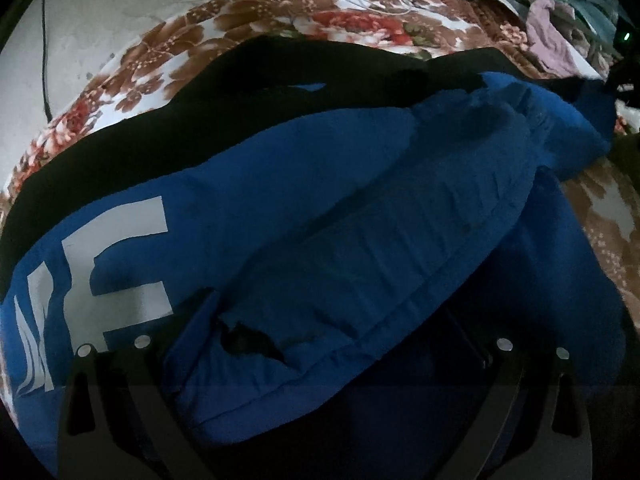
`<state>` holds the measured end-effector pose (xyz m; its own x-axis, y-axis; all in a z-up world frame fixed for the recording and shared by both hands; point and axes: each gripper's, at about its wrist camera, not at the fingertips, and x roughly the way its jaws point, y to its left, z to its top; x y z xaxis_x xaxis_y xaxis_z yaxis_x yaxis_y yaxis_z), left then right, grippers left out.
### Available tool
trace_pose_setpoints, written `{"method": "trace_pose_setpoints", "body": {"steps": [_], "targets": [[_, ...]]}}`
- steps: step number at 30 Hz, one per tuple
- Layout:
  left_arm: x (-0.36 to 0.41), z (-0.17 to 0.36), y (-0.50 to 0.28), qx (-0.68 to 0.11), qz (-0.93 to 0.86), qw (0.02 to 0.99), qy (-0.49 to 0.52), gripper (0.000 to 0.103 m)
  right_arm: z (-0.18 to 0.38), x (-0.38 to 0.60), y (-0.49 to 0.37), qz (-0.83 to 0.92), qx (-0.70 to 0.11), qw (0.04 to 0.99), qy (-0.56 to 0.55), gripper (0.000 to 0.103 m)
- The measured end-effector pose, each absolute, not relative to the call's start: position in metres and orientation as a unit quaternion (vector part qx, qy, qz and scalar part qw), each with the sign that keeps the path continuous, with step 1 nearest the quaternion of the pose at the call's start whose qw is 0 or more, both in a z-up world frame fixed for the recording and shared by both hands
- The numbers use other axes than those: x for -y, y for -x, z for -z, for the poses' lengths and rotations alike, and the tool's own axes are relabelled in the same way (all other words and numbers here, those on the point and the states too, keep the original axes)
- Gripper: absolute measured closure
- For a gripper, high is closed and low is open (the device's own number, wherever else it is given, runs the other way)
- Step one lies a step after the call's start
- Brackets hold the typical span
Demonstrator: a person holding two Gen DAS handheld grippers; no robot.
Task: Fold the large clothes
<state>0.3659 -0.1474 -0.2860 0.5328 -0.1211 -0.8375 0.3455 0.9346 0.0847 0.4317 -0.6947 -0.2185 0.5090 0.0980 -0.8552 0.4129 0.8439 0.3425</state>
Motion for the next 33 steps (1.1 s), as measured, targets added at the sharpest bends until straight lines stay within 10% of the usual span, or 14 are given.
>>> {"method": "trace_pose_setpoints", "body": {"steps": [18,33], "targets": [[0.153,0.29,-0.358,-0.438,0.114,0.879,-0.148,0.004,0.037,0.412,-0.406,-0.225,-0.41,0.837,-0.284,0.094],[0.076,0.204,-0.26,-0.326,0.124,0.931,-0.106,0.005,0.043,0.149,-0.397,-0.385,-0.457,0.774,-0.209,0.094]]}}
